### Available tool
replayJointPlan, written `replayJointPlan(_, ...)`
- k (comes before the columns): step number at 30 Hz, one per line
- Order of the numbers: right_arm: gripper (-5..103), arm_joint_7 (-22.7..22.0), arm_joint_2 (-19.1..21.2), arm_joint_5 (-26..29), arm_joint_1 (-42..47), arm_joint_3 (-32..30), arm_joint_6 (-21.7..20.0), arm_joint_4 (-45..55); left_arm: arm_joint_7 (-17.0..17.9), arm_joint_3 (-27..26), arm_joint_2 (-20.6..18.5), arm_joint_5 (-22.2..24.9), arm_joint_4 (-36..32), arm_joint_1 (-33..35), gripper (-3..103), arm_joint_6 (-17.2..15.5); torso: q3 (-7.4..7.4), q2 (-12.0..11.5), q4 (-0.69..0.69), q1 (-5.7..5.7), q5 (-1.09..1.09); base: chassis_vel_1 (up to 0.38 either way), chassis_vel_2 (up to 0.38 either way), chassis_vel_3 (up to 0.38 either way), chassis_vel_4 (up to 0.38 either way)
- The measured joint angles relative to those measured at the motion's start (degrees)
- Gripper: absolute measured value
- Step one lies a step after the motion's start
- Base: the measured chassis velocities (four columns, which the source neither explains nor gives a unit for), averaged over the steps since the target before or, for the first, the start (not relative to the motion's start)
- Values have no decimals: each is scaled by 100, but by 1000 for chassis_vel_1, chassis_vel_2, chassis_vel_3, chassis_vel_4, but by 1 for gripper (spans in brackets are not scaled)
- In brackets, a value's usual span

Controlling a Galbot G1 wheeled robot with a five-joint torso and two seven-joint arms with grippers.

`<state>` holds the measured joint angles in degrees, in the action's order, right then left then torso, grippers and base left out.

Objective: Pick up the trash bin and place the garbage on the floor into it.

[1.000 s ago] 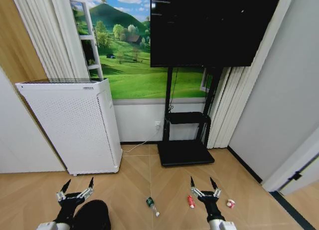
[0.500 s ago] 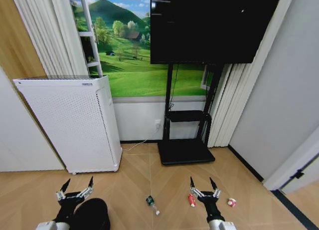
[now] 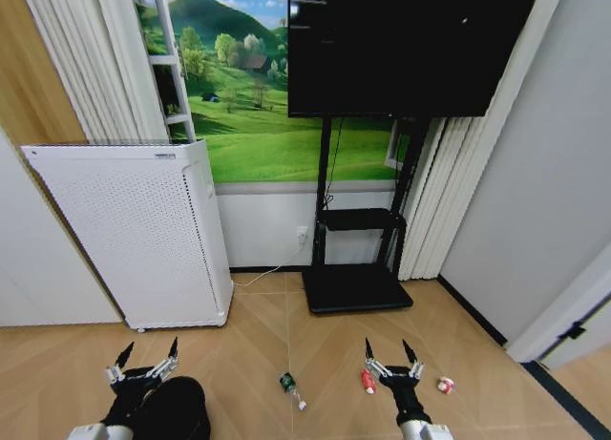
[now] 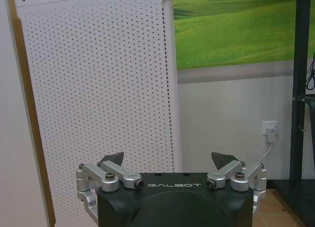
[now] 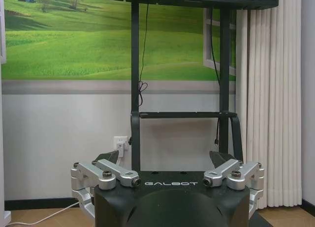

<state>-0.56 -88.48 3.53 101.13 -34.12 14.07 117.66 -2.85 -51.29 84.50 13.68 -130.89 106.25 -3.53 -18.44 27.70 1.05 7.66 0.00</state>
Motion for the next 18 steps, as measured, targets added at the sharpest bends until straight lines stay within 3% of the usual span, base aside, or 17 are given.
replayJointPlan(18,100,-22,-7,0,-1,-4,41,-1,-1,-2,5,-3,-33,16,100,-2,288,-451,0,-164,0,0,0,0,0)
